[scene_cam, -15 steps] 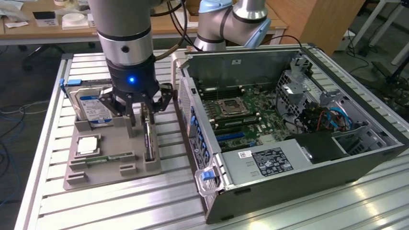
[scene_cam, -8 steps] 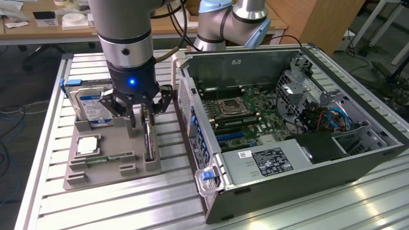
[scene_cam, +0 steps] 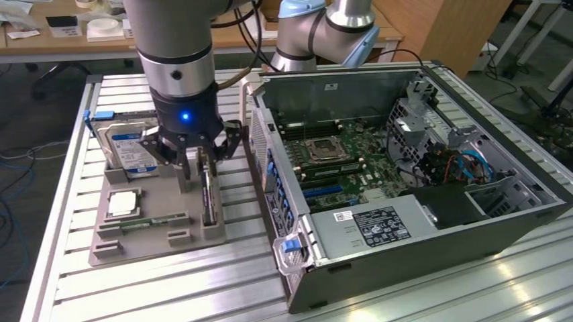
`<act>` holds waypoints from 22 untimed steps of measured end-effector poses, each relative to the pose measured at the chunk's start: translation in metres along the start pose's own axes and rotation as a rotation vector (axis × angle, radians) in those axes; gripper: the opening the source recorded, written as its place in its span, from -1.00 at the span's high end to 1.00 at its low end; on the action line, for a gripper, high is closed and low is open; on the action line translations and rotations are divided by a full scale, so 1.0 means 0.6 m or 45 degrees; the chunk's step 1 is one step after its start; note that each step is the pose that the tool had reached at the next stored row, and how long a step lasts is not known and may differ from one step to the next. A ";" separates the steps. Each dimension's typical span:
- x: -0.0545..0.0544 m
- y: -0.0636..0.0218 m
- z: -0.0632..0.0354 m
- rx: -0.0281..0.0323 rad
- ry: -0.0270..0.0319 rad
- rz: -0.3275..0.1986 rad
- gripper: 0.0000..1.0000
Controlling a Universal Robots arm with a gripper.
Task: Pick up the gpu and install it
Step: 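Pick up the gpu and move the gpu toward the slot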
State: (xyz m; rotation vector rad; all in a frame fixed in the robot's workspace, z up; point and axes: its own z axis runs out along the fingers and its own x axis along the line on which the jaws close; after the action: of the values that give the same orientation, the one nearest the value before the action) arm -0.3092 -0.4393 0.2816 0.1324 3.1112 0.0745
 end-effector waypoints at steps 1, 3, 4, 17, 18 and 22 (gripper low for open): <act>0.000 0.000 0.002 0.0000 0.0000 0.000 0.05; 0.000 0.000 0.005 0.0001 0.0000 0.000 0.05; 0.000 0.000 0.006 0.0002 0.0001 0.000 0.05; 0.000 0.000 0.011 -0.0037 0.0002 0.000 0.05; 0.000 -0.001 0.013 -0.0039 0.0003 0.000 0.05; 0.000 -0.001 0.021 -0.0040 0.0005 0.000 0.05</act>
State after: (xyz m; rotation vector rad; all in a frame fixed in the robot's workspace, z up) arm -0.3092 -0.4393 0.2691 0.1326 3.1113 0.0794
